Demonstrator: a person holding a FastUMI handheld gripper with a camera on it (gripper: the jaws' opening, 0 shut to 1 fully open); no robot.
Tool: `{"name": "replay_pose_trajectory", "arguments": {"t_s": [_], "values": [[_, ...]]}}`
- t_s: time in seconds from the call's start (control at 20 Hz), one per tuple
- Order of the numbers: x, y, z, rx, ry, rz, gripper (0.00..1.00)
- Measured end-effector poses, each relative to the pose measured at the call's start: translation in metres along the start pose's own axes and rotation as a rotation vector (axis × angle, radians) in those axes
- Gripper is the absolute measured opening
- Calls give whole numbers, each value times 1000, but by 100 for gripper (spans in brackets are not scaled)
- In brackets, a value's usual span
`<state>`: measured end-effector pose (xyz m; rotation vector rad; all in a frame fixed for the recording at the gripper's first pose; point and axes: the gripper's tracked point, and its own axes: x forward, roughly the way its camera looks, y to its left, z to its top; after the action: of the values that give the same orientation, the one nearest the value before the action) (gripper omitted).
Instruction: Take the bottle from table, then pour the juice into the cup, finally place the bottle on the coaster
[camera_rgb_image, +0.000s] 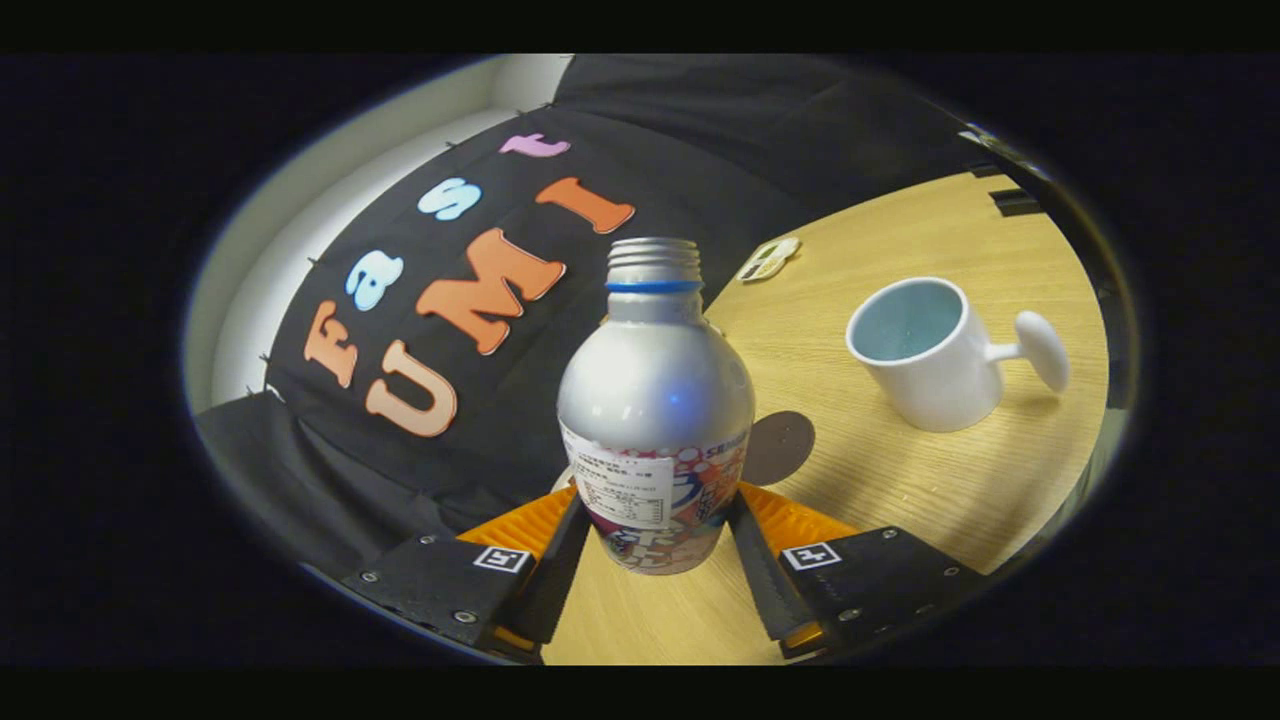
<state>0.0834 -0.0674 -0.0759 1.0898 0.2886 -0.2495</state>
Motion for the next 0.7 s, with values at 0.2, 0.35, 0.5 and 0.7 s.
{"name": "replay_pose_trajectory", "arguments": {"t_s": [0.2,0.35,0.5,0.7], "values": [[5,-4,4,113,11,-11,77],[8,-8,6,208,19,-23,77],[10,-5,10,299,16,-18,76],[13,-3,16,368,19,-14,76]]}}
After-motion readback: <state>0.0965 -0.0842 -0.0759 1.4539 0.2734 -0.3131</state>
